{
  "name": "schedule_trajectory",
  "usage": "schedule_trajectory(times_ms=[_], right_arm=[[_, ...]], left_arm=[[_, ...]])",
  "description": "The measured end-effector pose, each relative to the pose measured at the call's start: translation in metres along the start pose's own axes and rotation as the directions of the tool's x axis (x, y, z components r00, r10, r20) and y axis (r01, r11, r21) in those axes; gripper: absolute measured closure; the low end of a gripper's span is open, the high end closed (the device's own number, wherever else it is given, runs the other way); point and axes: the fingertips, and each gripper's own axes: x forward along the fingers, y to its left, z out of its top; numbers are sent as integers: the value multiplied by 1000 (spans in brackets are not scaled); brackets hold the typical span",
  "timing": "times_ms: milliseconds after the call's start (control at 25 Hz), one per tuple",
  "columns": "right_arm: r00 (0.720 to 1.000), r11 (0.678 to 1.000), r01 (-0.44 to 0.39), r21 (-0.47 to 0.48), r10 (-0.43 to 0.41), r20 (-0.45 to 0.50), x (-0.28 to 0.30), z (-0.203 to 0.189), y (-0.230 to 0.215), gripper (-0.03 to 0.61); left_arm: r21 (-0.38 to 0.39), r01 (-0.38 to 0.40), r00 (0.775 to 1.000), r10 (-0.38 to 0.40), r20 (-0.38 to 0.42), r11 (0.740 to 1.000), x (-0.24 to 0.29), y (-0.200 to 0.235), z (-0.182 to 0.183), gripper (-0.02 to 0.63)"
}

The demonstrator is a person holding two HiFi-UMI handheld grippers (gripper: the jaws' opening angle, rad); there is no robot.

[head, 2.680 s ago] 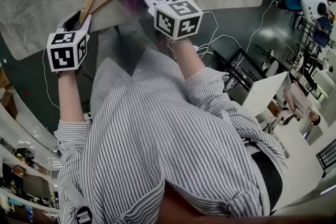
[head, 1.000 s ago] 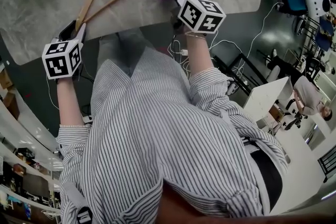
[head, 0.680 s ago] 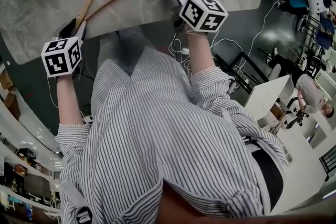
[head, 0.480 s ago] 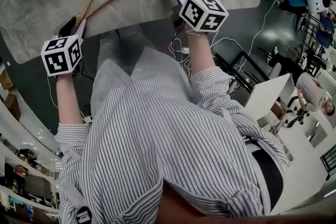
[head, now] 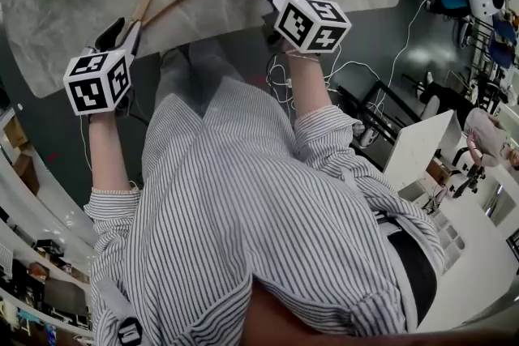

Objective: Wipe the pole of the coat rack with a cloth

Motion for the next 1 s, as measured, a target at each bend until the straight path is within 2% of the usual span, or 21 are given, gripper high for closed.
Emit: schedule_trajectory(times_ms=[240, 520, 1000], right_arm=[[998, 1000, -1, -25, 3, 56, -17, 13, 31, 486], [988, 998, -19, -54, 27, 149, -42, 49, 54, 486], [960, 983, -92, -157, 130, 247, -62, 84, 155, 486]], left_arm=[[22, 18, 997, -19, 72, 1000, -21, -3, 17, 474], [115, 53, 983, -72, 171, 992, -42, -31, 68, 474], [237, 105, 935, -177, 308, 966, -95, -46, 122, 476]])
